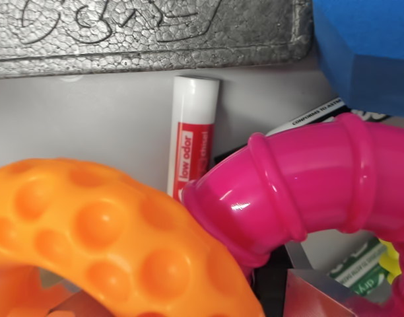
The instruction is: Pick an object from the bin
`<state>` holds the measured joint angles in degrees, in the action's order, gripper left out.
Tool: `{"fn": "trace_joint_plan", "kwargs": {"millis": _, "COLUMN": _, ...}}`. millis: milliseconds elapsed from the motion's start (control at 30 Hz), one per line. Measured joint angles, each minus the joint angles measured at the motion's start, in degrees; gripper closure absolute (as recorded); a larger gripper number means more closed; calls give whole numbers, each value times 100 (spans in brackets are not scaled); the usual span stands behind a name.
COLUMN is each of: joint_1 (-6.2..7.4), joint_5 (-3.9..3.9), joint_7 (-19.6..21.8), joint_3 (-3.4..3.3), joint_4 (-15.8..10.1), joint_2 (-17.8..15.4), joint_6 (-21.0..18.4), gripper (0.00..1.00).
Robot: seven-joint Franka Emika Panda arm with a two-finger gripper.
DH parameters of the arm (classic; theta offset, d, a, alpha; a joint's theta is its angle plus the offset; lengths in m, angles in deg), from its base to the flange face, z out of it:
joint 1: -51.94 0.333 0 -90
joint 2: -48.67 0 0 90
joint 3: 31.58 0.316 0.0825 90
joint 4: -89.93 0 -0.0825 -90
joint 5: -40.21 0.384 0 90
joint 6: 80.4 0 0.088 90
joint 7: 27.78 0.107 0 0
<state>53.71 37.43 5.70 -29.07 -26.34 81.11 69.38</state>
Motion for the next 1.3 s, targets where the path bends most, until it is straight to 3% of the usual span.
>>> {"fn": "trace_joint_plan", "kwargs": {"millis": 800, "joint_1": -23, "joint_5": 106, "joint_7": -65, "joint_3": 37, "joint_4": -98, "joint_2": -1121, "joint_6": -1059, "gripper": 100}}
{"fn": "trace_joint_plan", "kwargs": {"millis": 1300, "joint_1": -23, "joint_5": 159, "joint_7": -106, "joint_3": 38, "joint_4": 43, "joint_2": -1716, "joint_6": -1824, "gripper": 100}}
